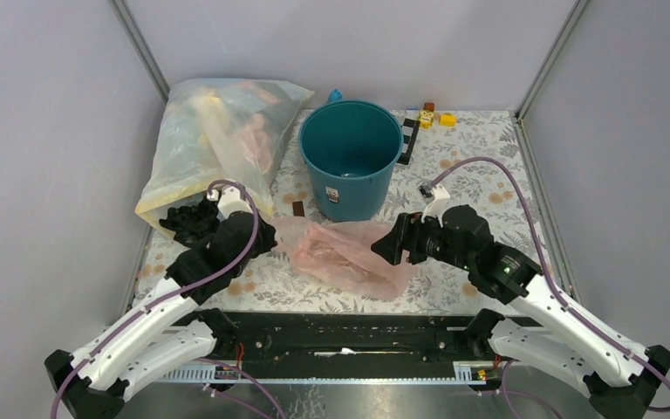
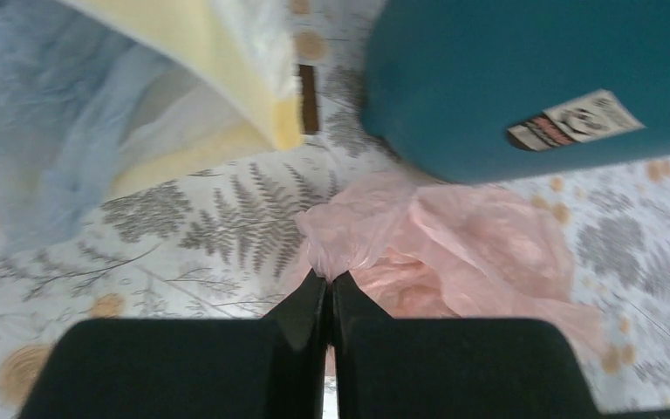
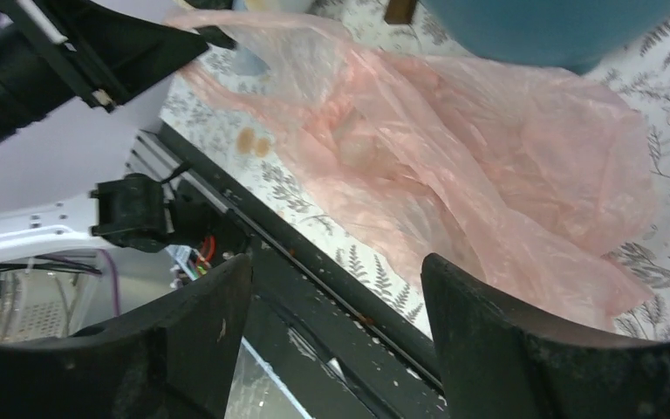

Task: Put the trash bags into the trash bin

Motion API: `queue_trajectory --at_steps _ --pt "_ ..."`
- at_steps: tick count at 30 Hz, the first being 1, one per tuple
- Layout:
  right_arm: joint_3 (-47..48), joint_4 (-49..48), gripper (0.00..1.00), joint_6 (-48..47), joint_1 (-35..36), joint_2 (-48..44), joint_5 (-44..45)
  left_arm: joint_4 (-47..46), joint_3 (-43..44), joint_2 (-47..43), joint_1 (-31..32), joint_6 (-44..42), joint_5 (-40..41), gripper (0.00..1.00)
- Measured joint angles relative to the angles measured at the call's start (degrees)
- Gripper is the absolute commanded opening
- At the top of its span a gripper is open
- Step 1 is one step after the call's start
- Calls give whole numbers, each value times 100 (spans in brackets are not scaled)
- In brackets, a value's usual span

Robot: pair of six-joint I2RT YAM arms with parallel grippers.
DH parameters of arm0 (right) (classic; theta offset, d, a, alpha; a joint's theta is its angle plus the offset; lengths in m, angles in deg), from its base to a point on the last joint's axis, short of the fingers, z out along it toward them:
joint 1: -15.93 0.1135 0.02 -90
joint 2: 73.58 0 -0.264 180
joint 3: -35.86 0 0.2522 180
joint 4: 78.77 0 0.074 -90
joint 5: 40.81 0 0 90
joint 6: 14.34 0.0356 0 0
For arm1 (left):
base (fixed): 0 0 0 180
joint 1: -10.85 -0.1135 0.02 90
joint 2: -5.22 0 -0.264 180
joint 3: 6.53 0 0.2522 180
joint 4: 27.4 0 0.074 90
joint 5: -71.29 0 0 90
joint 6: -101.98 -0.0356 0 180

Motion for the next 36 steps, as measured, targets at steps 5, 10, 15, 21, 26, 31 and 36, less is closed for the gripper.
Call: queue_trajectory --at_steps 5,10,15,21,26,31,36 --pt "-286 181 80 -11 0 57 470 358 -52 251 -4 387 813 0" --pt "-726 422 84 -42 -2 -240 1139 409 -369 260 -142 645 1335 0" --pt "-1016 597 78 22 -2 -264 2028 343 -675 535 -592 780 1405 0" --pt "-1174 752 75 229 -4 229 3204 28 -879 826 -883 811 1187 0" --pt "-1156 487 71 -197 -9 1283 2763 -378 -879 1099 -1021 789 981 0" --pt "-1202 -192 69 -684 2 1725 697 -955 -883 1427 -1025 682 581 0" --pt "-1294 -973 70 -723 136 1569 -776 -1561 -752 2070 -1023 579 20 0"
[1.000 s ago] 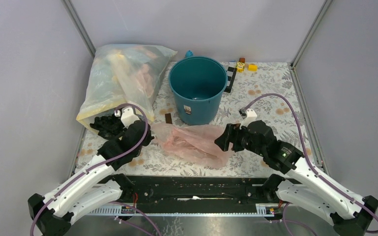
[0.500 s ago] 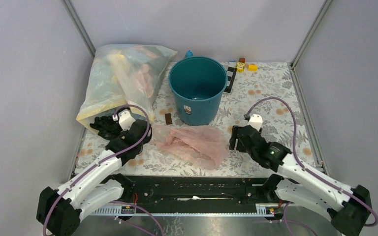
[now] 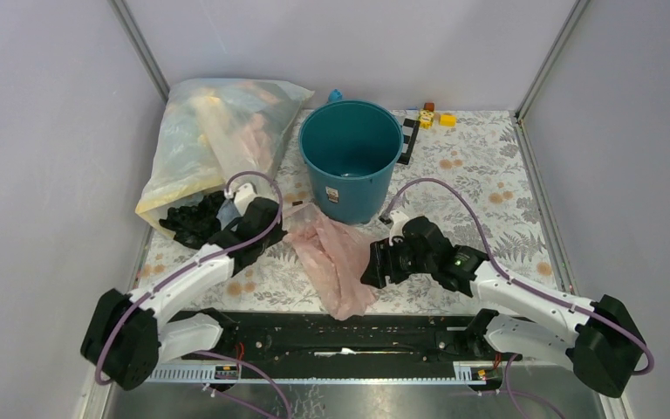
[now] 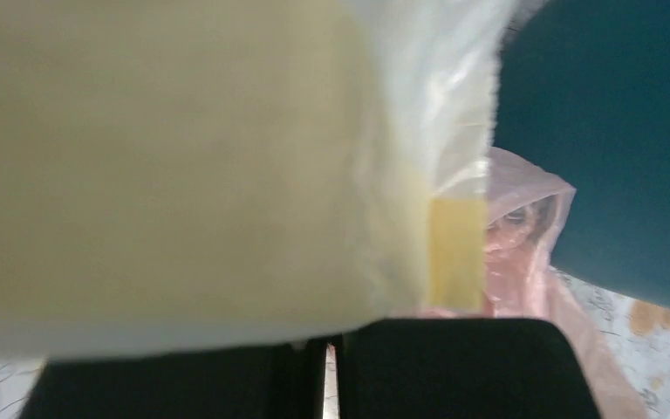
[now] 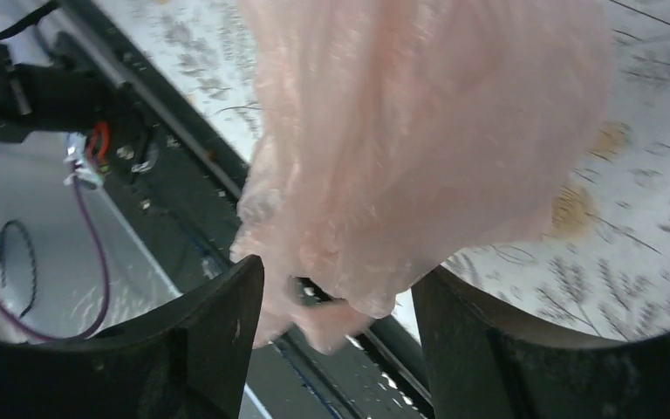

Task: Put the trash bags into the trash bin

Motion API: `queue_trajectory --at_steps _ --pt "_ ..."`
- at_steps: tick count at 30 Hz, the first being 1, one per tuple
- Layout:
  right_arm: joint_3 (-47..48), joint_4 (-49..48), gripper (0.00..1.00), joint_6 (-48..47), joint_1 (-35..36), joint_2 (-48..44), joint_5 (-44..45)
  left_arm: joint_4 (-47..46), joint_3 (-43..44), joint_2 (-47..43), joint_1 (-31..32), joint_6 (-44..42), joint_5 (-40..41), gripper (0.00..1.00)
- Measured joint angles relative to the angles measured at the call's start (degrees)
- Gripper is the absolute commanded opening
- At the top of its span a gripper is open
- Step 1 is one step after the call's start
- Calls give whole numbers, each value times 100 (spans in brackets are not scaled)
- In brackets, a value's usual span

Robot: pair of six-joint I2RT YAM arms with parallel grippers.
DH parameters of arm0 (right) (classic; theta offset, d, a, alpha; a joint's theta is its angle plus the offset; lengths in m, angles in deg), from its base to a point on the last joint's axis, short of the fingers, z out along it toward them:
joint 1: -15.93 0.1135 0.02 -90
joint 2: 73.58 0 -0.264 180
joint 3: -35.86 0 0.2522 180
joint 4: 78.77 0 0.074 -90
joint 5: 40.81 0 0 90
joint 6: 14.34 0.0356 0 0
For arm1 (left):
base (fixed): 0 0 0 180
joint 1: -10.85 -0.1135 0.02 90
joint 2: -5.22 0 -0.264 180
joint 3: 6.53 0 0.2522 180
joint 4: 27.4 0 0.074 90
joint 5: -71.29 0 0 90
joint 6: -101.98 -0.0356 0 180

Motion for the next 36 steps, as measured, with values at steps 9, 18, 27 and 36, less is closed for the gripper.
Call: queue_trajectory --at_steps 9,18,27,36 --pt "7 -361 98 144 177 133 -166 -717 570 448 111 -332 -758 11" --pt "-24 168 87 686 179 -723 2122 116 645 -234 122 -645 -402 74" --pt "-389 -13 72 1384 179 -267 3040 1178 949 -1005 273 -935 -1163 70" --pt "-629 -1281 47 1823 179 573 2411 1320 903 -1119 2024 -686 -1777 62"
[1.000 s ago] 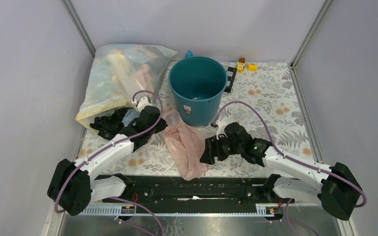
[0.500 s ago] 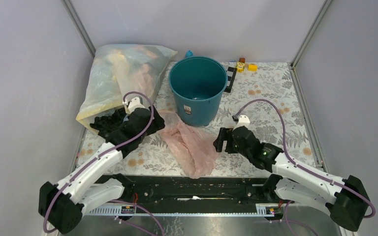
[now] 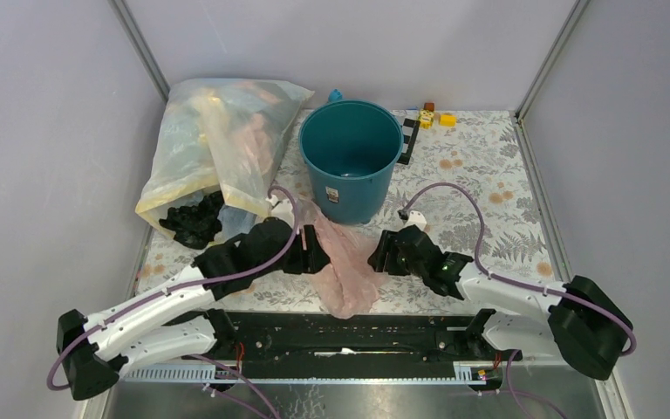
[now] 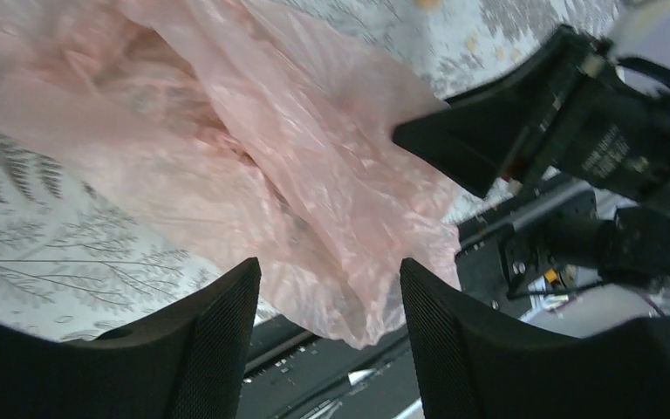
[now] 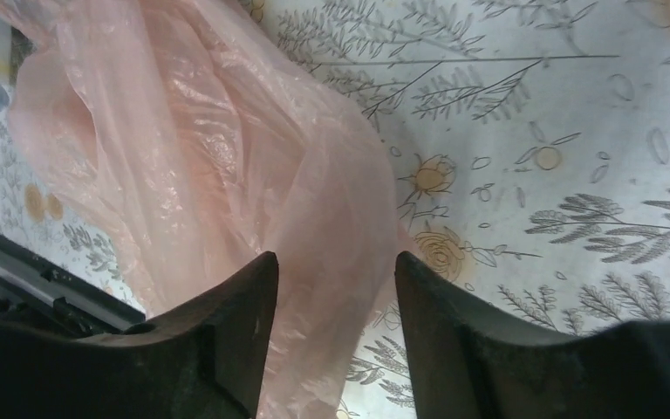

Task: Put the trash bags into the trash bin

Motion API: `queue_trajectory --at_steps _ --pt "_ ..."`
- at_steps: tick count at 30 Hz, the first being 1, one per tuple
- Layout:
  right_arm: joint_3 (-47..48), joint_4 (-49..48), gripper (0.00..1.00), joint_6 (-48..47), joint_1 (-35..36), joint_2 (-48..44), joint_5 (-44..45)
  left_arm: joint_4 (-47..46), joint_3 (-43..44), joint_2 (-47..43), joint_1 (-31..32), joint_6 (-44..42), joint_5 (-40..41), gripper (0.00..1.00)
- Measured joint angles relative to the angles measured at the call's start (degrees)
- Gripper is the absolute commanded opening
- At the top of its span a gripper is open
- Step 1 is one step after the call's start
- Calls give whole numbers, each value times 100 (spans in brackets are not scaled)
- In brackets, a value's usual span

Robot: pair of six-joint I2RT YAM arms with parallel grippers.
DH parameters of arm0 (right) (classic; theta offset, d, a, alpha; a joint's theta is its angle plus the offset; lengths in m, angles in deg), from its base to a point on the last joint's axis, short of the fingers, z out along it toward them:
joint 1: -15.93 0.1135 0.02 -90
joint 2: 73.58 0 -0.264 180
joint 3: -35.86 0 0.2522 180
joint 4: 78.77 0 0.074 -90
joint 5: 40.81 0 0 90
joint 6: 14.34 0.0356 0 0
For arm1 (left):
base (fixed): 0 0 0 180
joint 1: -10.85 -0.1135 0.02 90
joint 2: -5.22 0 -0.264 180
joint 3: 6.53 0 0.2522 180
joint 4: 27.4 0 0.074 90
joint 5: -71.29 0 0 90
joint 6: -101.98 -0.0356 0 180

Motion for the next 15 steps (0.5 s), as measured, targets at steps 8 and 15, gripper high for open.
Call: queue_trajectory --at_steps 8,15 --pt "7 -264 20 129 0 107 -468 -487 -164 459 1541 208 -59 69" --pt "66 -404 6 660 0 -269 -654 -376 647 1300 4079 496 1523 60"
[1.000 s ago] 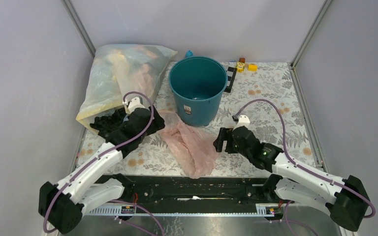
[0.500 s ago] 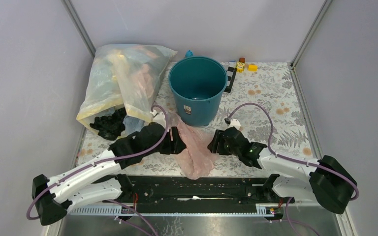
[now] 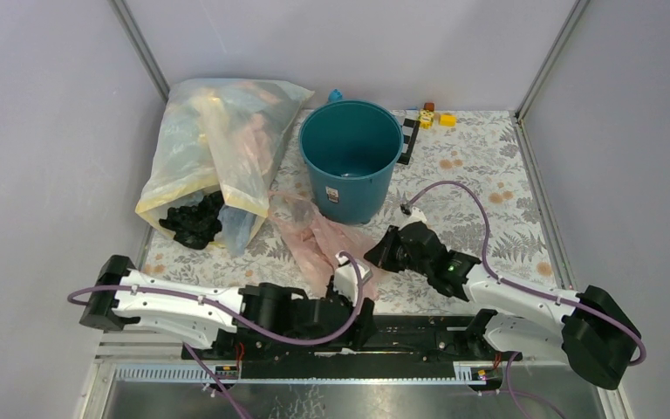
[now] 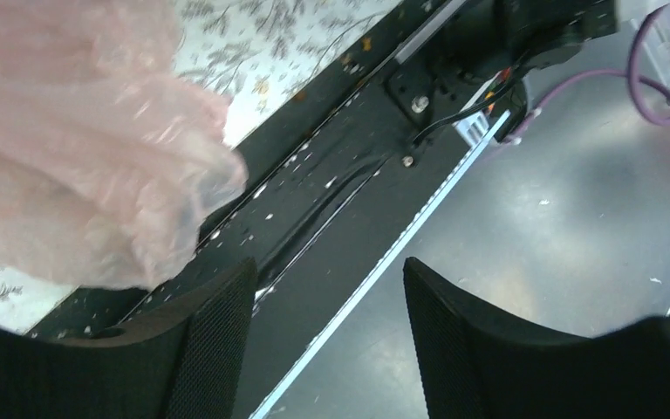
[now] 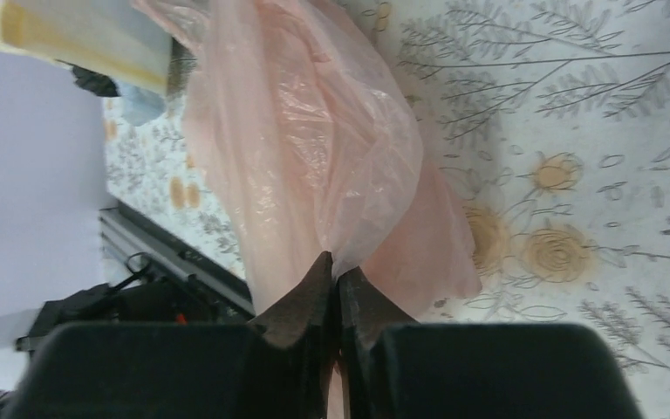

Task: Put the trash bags into the trash bin

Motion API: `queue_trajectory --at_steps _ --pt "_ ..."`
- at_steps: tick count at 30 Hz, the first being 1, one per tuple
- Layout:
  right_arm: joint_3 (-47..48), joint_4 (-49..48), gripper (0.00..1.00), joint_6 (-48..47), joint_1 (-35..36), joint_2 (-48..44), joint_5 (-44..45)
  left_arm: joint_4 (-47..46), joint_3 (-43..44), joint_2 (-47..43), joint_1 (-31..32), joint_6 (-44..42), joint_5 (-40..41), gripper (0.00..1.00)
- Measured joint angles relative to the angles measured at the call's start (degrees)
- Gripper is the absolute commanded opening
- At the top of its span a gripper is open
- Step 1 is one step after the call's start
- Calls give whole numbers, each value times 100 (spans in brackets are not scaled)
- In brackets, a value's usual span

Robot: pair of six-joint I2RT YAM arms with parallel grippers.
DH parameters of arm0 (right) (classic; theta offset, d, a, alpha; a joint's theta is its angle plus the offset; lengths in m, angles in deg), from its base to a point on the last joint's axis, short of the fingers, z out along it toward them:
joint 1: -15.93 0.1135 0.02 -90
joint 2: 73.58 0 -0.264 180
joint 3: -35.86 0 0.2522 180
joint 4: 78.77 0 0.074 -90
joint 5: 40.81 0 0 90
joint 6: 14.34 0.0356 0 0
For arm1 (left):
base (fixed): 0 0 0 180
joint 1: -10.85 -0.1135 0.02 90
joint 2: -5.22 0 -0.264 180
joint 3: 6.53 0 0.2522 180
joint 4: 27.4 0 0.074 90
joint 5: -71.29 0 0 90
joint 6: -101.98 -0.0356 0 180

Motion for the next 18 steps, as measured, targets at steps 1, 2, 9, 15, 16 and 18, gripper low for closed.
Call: queue_trajectory --at_steps 1,2,9,15,16,18 --pt "35 -4 5 116 0 0 -81 -11 160 114 184 28 223 56" --pt "72 -4 5 210 0 0 -140 -20 280 221 286 63 378 55" --pt "306 4 5 876 2 -114 -387 2 647 850 387 354 1082 62" --pt "317 11 6 1204 2 -560 -380 92 669 964 387 859 1537 66" --pt "317 11 6 1248 2 -603 -380 122 669 997 387 938 1635 69" --pt "321 22 6 1307 2 -638 -382 181 669 1073 354 1056 1823 70"
